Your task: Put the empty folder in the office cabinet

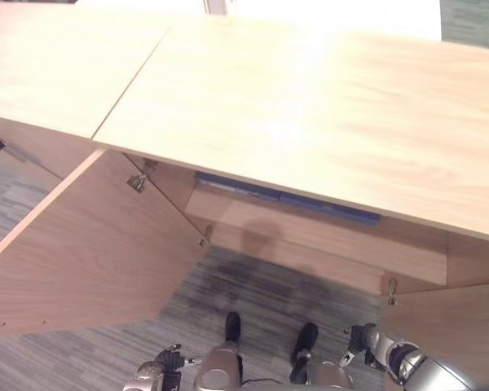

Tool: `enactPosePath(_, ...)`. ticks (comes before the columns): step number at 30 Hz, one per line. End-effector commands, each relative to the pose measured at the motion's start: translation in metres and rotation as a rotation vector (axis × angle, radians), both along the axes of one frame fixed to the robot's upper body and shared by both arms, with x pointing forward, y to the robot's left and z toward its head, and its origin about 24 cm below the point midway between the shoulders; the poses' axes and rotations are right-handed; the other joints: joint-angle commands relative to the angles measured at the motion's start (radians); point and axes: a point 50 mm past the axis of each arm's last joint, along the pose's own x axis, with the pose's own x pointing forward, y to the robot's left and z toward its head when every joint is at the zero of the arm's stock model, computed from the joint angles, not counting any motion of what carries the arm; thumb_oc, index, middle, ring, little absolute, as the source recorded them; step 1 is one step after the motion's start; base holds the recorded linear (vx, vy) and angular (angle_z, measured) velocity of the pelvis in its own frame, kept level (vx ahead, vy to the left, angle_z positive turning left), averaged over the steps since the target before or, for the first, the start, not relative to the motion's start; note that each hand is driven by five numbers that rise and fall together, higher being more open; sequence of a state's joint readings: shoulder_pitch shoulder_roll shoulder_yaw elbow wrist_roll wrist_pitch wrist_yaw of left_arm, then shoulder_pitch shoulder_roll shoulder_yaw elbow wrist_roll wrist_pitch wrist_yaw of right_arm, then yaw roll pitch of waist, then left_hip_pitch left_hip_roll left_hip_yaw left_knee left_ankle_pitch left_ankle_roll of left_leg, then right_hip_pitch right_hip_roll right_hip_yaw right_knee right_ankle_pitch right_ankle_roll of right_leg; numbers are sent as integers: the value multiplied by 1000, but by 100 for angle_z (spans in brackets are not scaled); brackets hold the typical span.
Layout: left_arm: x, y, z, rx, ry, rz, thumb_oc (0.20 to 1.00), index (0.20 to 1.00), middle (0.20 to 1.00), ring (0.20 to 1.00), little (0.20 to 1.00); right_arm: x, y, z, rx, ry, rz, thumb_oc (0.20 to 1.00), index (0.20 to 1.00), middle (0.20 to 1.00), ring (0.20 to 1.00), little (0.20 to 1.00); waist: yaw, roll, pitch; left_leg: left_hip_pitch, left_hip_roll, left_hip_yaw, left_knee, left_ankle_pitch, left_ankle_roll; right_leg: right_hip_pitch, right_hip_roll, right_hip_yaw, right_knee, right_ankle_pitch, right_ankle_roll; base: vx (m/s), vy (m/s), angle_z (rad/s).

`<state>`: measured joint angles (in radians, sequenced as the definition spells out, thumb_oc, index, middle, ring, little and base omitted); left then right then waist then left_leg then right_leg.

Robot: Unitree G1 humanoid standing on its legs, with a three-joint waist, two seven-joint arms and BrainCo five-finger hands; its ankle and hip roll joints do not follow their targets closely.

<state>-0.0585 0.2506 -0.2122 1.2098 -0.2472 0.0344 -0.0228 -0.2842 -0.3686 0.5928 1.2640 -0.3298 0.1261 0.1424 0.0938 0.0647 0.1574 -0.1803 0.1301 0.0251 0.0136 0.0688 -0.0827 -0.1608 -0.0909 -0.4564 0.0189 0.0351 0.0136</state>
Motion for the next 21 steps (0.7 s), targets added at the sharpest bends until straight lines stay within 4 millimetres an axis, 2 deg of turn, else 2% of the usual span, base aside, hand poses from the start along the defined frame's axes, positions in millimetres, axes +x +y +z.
enactPosePath(1,0,2,-1,45,26,-14,1000,1000,1000,1000,1000,5,5,0,20,-95,-126,1000,1000,1000,1000,1000,-15,-73,49,25,9,-19,161,-69,-11,40,-46,68,-1,-69,60,-93,90,-1)
enactPosePath(2,-11,-2,-5,43,67,6,1000,1000,1000,1000,1000,-5,1,-4,28,-123,-240,1000,1000,1000,1000,1000,-36,-88,20,62,-14,-34,239,-74,-3,51,-51,72,-16,-40,52,-68,78,-5)
enactPosePath(5,-22,-6,-9,36,103,38,1000,1000,1000,1000,1000,-16,0,-8,44,-127,-342,1000,1000,1000,1000,1000,-49,-91,-7,108,-27,-65,253,-104,7,71,-31,92,-32,-37,51,4,81,-11)
enactPosePath(6,-32,-11,-12,31,146,44,1000,1000,1000,1000,1000,-33,0,-15,66,-107,-476,1000,1000,1000,1000,1000,-63,-91,-39,158,-29,-66,205,-147,15,85,-6,107,-52,-33,53,9,99,-15)
enactPosePath(7,-36,-13,-14,28,165,40,1000,1000,1000,1000,1000,-42,1,-18,83,-100,-543,1000,1000,1000,1000,1000,-72,-94,-60,182,-24,-52,181,-171,16,91,1,112,-65,-25,56,3,79,-10)
enactPosePath(8,-36,-13,-14,28,165,40,1000,1000,1000,1000,1000,-42,1,-18,83,-100,-543,1000,1000,1000,1000,1000,-71,-94,-59,184,-24,-51,180,-171,16,92,2,112,-65,-25,56,-12,120,-15)
enactPosePath(9,-42,-15,-15,30,196,29,1000,1000,1000,1000,1000,-66,2,-26,103,-72,-678,1000,1000,1000,1000,1000,-89,-104,-97,225,-23,-26,135,-210,22,103,1,120,-83,-11,65,-20,95,-14)
enactPosePath(10,-42,-15,-15,30,196,29,1000,1000,1000,1000,1000,-66,2,-26,103,-72,-678,1000,1000,1000,1000,1000,-90,-105,-98,224,-23,-27,135,-209,22,102,0,119,-83,-11,65,-97,220,-9)
enactPosePath(11,-42,-15,-15,33,200,16,1000,1000,1000,1000,1000,-84,2,-30,98,-38,-743,1000,1000,1000,1000,1000,-99,-102,-112,255,-29,-6,101,-237,26,99,-4,129,-78,4,72,-82,128,2)
enactPosePath(12,-42,-15,-15,34,199,16,1000,1000,1000,1000,1000,-84,3,-30,99,-38,-743,1000,1000,1000,1000,1000,-101,-105,-114,251,-33,-7,99,-233,27,96,-8,128,-78,5,73,-182,265,-13)
enactPosePath(13,-41,-15,-15,41,192,-1,1000,1000,1000,1000,1000,-91,2,-31,97,-25,-769,1000,1000,1000,1000,1000,-112,-102,-118,261,-54,0,74,-245,37,75,-21,141,-65,33,83,-182,224,-30)
enactPosePath(15,-35,-14,-14,51,176,-9,1000,1000,1000,1000,1000,-93,2,-31,105,-29,-803,1000,1000,1000,1000,1000,-126,-103,-111,265,-86,-1,50,-246,52,38,-41,155,-54,80,103,-204,232,-38)
enactPosePath(16,-35,-13,-14,51,175,-9,1000,1000,1000,1000,1000,-93,2,-31,105,-29,-804,1000,1000,1000,1000,1000,-125,-103,-111,265,-86,-1,49,-245,52,37,-41,156,-54,80,103,-236,245,-40)
enactPosePath(18,-29,-8,-11,73,156,-7,1000,1000,1000,1000,1000,-100,2,-33,112,-20,-840,1000,1000,1000,1000,1000,-135,-107,-97,269,-133,6,17,-237,75,0,-74,165,-53,132,133,-231,250,-31)
enactPosePath(19,-29,-8,-11,73,156,-7,1000,1000,1000,1000,1000,-100,2,-33,112,-20,-840,1000,1000,1000,1000,1000,-135,-108,-97,270,-133,7,15,-236,76,0,-74,166,-53,132,133,-228,249,-21)
enactPosePath(21,-29,-2,-10,100,165,-35,1000,1000,1000,1000,1000,-105,3,-34,120,-19,-871,1000,1000,1000,1000,1000,-149,-113,-81,282,-174,21,-16,-226,99,-26,-106,178,-59,165,156,-242,260,-23)
